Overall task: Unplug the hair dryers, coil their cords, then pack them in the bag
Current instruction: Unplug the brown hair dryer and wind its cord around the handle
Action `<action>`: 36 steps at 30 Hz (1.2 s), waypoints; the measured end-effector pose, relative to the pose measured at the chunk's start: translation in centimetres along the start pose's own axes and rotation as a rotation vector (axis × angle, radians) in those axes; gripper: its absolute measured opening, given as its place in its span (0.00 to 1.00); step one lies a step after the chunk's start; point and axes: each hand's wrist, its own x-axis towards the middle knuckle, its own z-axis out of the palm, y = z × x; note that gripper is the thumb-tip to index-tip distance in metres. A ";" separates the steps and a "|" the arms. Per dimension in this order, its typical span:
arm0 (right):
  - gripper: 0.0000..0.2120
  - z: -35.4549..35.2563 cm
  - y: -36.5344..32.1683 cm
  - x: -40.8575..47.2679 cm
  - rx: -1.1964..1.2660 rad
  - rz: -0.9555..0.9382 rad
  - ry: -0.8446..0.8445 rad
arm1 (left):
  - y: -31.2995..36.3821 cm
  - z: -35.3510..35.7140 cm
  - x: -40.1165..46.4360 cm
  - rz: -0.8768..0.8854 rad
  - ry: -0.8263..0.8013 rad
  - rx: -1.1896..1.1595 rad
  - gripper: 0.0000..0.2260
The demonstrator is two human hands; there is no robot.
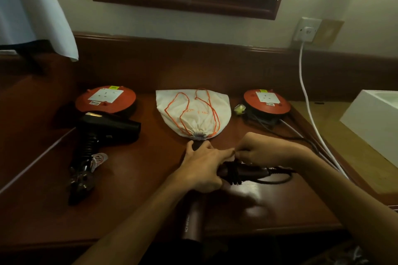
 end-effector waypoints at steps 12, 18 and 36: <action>0.02 3.2 -4.3 -5.2 0.089 0.112 0.381 | -0.9 0.2 -0.4 -0.072 0.171 -0.180 0.27; 0.26 7.6 -3.6 -8.3 0.134 -0.018 0.280 | -1.8 0.0 0.2 -0.093 0.164 -0.252 0.26; 0.11 8.0 3.4 -3.3 0.357 -0.030 0.205 | -3.6 -0.3 -1.0 0.075 0.098 -0.374 0.27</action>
